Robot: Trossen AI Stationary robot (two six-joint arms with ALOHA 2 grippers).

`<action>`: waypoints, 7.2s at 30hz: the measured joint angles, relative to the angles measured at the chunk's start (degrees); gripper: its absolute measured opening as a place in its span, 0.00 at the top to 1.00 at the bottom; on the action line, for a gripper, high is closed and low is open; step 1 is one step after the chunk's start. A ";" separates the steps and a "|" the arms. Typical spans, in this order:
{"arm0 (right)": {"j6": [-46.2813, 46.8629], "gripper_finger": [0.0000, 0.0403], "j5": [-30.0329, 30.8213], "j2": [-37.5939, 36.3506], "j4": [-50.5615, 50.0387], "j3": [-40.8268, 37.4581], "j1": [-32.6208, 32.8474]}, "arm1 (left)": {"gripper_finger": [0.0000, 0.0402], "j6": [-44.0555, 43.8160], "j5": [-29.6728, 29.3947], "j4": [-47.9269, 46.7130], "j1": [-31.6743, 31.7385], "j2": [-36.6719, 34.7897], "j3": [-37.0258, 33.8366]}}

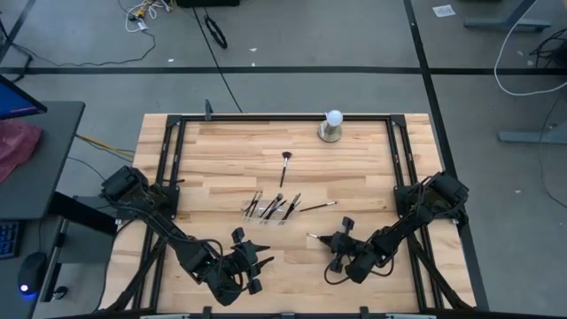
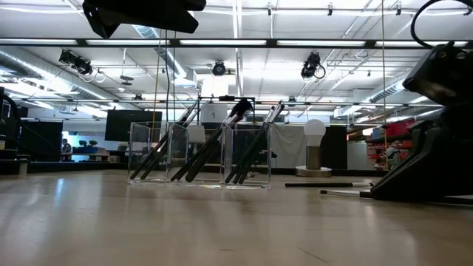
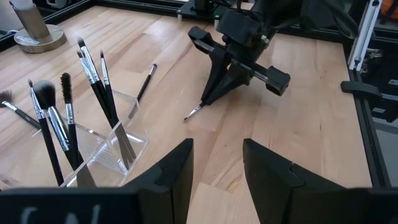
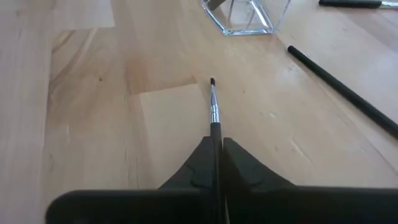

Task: Put items in baskets/containers
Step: Put the eyeshadow brush into the transparent organizer

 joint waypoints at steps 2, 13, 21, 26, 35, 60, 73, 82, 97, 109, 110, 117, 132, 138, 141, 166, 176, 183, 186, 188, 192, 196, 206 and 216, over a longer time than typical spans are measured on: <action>0.45 0.93 0.32 0.12 1.41 -0.28 0.02 | 0.65 0.00 0.00 0.02 0.00 0.00 0.00; -3.64 0.72 -2.21 0.27 7.42 -0.54 -3.93 | 0.65 0.00 0.00 0.06 0.00 0.00 0.00; -9.23 0.78 -5.30 0.45 12.06 -0.56 -6.31 | 0.65 0.00 0.00 0.06 0.00 0.00 0.00; -10.47 0.76 -6.51 0.50 12.98 -0.83 -7.17 | 0.65 0.00 0.00 0.05 0.00 0.00 0.00; -11.39 0.89 -8.94 0.22 19.63 -5.12 -8.07 | 0.65 0.00 0.00 0.04 0.00 0.00 0.00; -26.12 0.99 -5.67 -5.48 34.16 -6.82 -5.55 | 0.65 4.47 -1.13 3.60 -0.02 1.79 -0.02; -48.51 0.98 -18.58 -6.23 74.58 -6.62 -3.17 | 0.65 25.06 1.73 31.95 4.54 9.89 -0.01; -50.71 0.98 -23.29 -6.25 72.47 -2.91 -3.10 | 0.52 37.62 12.16 50.37 7.48 9.81 0.00; -51.62 0.98 -24.11 -6.27 70.77 -1.57 -3.08 | 0.64 47.25 13.80 59.23 6.41 9.81 0.00; -51.64 0.98 -23.56 -6.32 70.78 -1.57 -3.10 | 0.92 45.06 14.03 59.14 7.06 9.81 0.00; -51.62 0.98 -23.56 -6.32 70.78 -1.57 -3.10 | 0.94 45.10 14.00 59.14 7.02 9.81 0.00; -49.87 0.93 -22.41 -6.38 67.95 -1.50 -3.03 | 0.98 45.07 13.70 57.18 6.88 9.81 0.00; -40.70 0.63 -1.92 -20.48 35.39 -1.59 1.99 | 0.98 22.70 10.62 17.67 4.13 -4.65 0.04; -37.67 0.62 -2.00 -20.35 33.16 -1.59 1.90 | 0.99 7.35 14.23 -5.85 5.64 -15.35 0.04; -36.70 0.62 -2.02 -20.24 32.16 -1.59 1.92 | 0.99 2.10 18.65 -15.17 7.23 -20.42 0.05; -35.12 0.62 -2.03 -20.24 30.89 -1.59 0.96 | 0.98 7.76 29.86 -57.33 20.32 -17.66 21.53; -34.57 0.62 -2.04 -20.22 30.76 -1.59 0.96 | 0.98 13.80 31.62 -52.16 25.26 -15.36 21.24; -33.21 0.62 -3.12 -20.20 29.80 -1.61 1.05 | 0.98 13.59 36.81 -46.16 28.29 -15.35 12.82; -33.15 0.62 -3.12 -20.20 29.72 -1.61 1.05 | 0.98 13.55 36.96 -43.06 29.42 -15.37 10.27; -33.03 0.62 -3.12 -20.20 29.56 -1.61 1.05 | 0.98 13.57 37.54 -41.34 30.09 -15.37 9.17; -33.02 0.62 -3.12 -20.20 29.56 -1.61 1.03 | 0.98 12.70 40.41 -38.27 31.72 -15.39 7.44; -33.02 0.62 -3.12 -20.20 29.56 -1.61 1.03 | 0.97 10.26 42.05 -37.73 33.49 -15.37 6.16; -33.02 0.62 -3.12 -20.20 29.58 -1.61 1.03 | 0.92 8.47 42.01 -35.37 34.42 -15.34 2.67; -31.95 0.62 -3.13 -20.20 28.80 -1.60 1.04 | 0.68 7.50 41.22 -35.21 34.64 -15.50 2.63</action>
